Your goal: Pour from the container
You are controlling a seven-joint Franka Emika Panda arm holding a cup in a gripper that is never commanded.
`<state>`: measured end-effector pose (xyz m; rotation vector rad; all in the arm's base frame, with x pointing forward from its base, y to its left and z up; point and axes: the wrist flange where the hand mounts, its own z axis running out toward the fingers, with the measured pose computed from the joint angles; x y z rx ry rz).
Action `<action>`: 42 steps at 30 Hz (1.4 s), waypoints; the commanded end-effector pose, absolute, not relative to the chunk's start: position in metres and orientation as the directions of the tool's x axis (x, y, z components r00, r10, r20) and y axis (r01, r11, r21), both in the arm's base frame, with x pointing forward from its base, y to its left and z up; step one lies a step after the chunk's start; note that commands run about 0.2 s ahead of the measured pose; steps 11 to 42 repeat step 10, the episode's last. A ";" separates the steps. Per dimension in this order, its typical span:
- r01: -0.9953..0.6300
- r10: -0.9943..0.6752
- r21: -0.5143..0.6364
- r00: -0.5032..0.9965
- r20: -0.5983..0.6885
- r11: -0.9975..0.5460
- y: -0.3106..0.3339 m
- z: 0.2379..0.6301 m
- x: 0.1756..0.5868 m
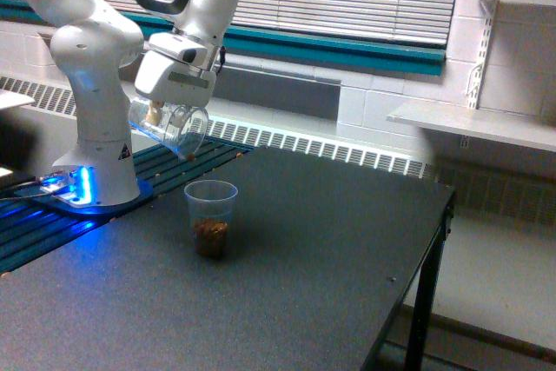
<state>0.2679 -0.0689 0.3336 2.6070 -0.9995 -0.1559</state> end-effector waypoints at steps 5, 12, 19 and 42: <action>-0.596 -0.636 0.352 0.771 0.002 -0.722 -0.063 0.329 0.278; -0.592 -0.631 0.353 0.776 0.007 -0.724 -0.065 0.329 0.283; -0.592 -0.631 0.353 0.776 0.007 -0.724 -0.065 0.329 0.283; -0.592 -0.631 0.353 0.776 0.007 -0.724 -0.065 0.329 0.283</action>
